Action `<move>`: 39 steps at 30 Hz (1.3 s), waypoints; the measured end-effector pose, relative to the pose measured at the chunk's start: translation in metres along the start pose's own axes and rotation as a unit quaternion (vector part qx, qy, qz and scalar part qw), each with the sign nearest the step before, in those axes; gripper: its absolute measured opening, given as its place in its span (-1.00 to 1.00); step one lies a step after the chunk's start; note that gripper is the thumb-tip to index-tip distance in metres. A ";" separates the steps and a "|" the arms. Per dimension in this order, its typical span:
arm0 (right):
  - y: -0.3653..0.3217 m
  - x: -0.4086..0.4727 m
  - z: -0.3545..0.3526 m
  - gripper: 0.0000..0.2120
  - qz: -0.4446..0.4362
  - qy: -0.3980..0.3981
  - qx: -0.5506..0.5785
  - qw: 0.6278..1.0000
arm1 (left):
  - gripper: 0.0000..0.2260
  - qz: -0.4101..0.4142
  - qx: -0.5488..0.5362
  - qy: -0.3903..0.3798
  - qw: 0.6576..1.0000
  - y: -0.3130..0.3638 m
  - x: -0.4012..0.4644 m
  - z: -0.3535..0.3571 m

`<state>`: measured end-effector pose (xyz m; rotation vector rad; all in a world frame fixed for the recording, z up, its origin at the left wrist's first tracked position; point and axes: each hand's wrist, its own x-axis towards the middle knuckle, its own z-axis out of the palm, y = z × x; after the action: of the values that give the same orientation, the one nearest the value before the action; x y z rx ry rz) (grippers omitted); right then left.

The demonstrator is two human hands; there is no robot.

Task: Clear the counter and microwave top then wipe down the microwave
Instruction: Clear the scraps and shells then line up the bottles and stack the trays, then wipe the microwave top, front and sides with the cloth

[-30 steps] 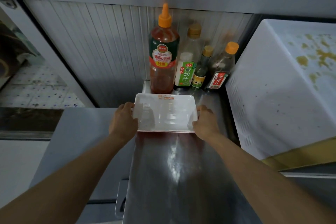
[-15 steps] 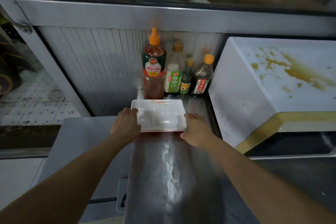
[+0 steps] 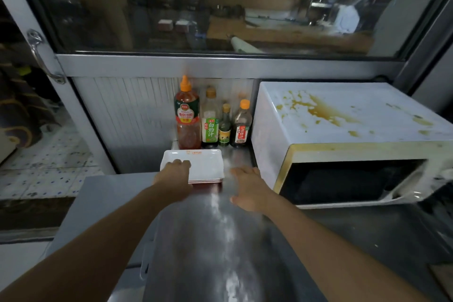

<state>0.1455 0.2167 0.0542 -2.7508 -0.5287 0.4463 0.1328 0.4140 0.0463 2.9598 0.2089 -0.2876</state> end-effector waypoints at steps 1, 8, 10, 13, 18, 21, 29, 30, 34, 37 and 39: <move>0.003 -0.009 -0.001 -0.40 -0.005 -0.004 0.004 1.000 | -0.53 0.004 0.001 0.007 1.000 0.007 -0.007 0.000; 0.042 -0.086 -0.007 -0.32 -0.033 -0.009 0.025 0.999 | -0.55 0.022 0.015 0.003 1.000 0.074 -0.069 0.012; 0.060 -0.109 -0.010 -0.34 -0.031 -0.002 0.024 0.999 | -0.54 0.030 0.009 0.003 0.999 0.098 -0.085 0.019; 0.092 -0.150 -0.016 -0.40 -0.013 0.015 0.031 0.999 | -0.52 0.052 -0.003 -0.001 0.999 0.143 -0.112 0.032; 0.152 -0.209 -0.018 -0.36 0.030 0.036 0.035 0.998 | -0.51 0.091 -0.001 -0.013 0.996 0.218 -0.147 0.051; 0.189 -0.240 -0.023 -0.36 0.066 0.047 0.042 0.996 | -0.52 0.115 0.006 -0.030 0.993 0.259 -0.159 0.062; 0.275 -0.303 -0.031 -0.36 0.203 0.071 0.078 0.974 | -0.55 0.231 0.009 -0.065 0.971 0.355 -0.158 0.082; 0.284 -0.310 -0.032 -0.36 0.220 0.070 0.083 0.969 | -0.57 0.249 0.009 -0.070 0.966 0.367 -0.156 0.085; 0.323 -0.329 -0.033 -0.42 0.294 0.078 0.089 0.949 | -0.57 0.302 0.005 -0.079 0.950 0.411 -0.147 0.093; 0.345 -0.337 -0.035 -0.40 0.336 0.092 0.091 0.933 | -0.49 0.329 0.017 -0.095 0.939 0.440 -0.139 0.103; 0.359 -0.341 -0.035 -0.39 0.361 0.088 0.096 0.923 | -0.49 0.342 0.030 -0.108 0.933 0.455 -0.133 0.111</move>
<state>-0.0334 -0.2457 0.0436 -2.6689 0.5745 0.3706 0.0541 -0.0662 0.0315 2.8002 -0.8503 -0.5111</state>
